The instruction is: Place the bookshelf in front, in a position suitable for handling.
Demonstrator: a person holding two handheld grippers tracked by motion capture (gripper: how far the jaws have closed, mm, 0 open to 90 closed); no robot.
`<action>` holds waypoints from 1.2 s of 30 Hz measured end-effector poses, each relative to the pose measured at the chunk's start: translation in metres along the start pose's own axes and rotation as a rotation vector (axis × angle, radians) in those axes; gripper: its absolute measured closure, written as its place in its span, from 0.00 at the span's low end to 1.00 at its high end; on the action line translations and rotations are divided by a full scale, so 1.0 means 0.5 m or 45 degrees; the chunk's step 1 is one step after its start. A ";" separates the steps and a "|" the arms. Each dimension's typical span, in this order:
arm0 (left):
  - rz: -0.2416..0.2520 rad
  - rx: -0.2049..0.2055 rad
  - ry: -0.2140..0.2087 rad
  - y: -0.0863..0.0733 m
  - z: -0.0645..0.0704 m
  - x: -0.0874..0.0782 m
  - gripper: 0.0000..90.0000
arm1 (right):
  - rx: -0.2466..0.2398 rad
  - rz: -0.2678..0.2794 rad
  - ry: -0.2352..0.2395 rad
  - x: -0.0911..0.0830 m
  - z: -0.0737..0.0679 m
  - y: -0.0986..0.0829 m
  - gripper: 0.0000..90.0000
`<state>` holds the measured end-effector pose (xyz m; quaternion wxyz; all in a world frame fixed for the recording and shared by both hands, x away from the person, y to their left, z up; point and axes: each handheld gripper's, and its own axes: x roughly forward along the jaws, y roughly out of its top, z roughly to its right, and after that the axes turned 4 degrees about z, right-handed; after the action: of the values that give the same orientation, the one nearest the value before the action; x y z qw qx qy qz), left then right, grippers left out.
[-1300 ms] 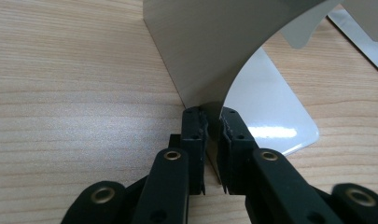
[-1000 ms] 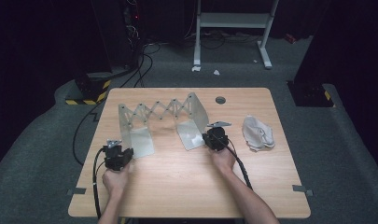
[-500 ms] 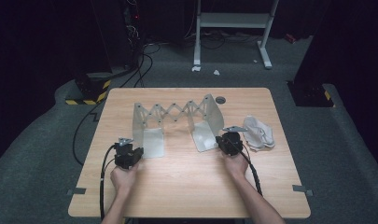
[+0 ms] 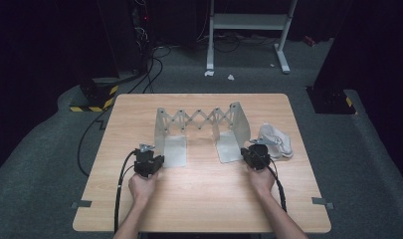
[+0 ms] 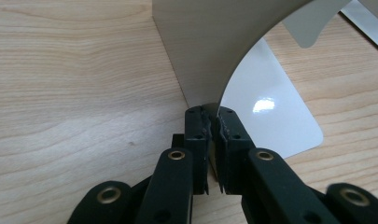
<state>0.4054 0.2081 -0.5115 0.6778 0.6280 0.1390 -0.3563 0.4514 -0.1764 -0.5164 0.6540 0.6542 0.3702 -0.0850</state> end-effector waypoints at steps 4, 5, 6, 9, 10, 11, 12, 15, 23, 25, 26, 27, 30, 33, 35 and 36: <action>-0.001 0.010 -0.009 0.003 0.010 0.006 0.93 | -0.001 0.003 -0.009 -0.005 0.008 -0.003 0.99; -0.003 0.018 -0.011 0.004 0.013 0.008 0.93 | 0.007 0.001 -0.013 -0.008 0.011 -0.004 0.99; -0.002 0.020 -0.014 0.005 0.017 0.010 0.93 | 0.005 0.003 -0.016 -0.009 0.013 -0.004 0.99; -0.007 0.028 -0.021 0.009 0.029 0.017 0.92 | 0.007 0.004 -0.026 -0.012 0.018 -0.005 0.99; -0.009 0.034 -0.024 0.010 0.032 0.020 0.92 | 0.005 0.003 -0.029 -0.013 0.020 -0.006 0.99; -0.008 0.029 -0.029 0.011 0.035 0.021 0.92 | 0.008 0.003 -0.031 -0.015 0.022 -0.006 0.99; -0.005 0.026 -0.037 0.011 0.037 0.024 0.92 | 0.011 0.000 -0.035 -0.016 0.023 -0.006 0.99; 0.002 0.023 -0.051 0.012 0.046 0.029 0.92 | 0.016 0.000 -0.048 -0.021 0.031 -0.008 0.99; 0.009 0.025 -0.078 0.014 0.064 0.040 0.92 | 0.018 0.000 -0.066 -0.032 0.047 -0.012 0.98; -0.001 0.040 -0.078 0.017 0.070 0.042 0.92 | 0.026 -0.002 -0.068 -0.035 0.050 -0.013 0.98; -0.001 0.040 -0.078 0.017 0.070 0.042 0.91 | 0.026 -0.002 -0.068 -0.035 0.050 -0.013 0.98; -0.008 0.051 -0.087 0.020 0.077 0.047 0.91 | 0.024 0.000 -0.072 -0.038 0.054 -0.014 0.98; -0.011 0.052 -0.093 0.022 0.081 0.050 0.91 | 0.035 0.001 -0.078 -0.042 0.061 -0.016 0.98; -0.022 0.074 -0.101 0.028 0.096 0.057 0.91 | 0.043 0.002 -0.087 -0.047 0.069 -0.018 0.98; -0.020 0.078 -0.112 0.028 0.101 0.061 0.91 | 0.045 0.002 -0.088 -0.049 0.074 -0.019 0.98; -0.020 0.078 -0.115 0.029 0.104 0.062 0.91 | 0.051 0.001 -0.090 -0.050 0.076 -0.019 0.98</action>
<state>0.4233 0.1484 -0.5115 0.6611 0.6306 0.1022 -0.3935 0.4421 -0.2216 -0.5141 0.6535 0.6640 0.3447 -0.1152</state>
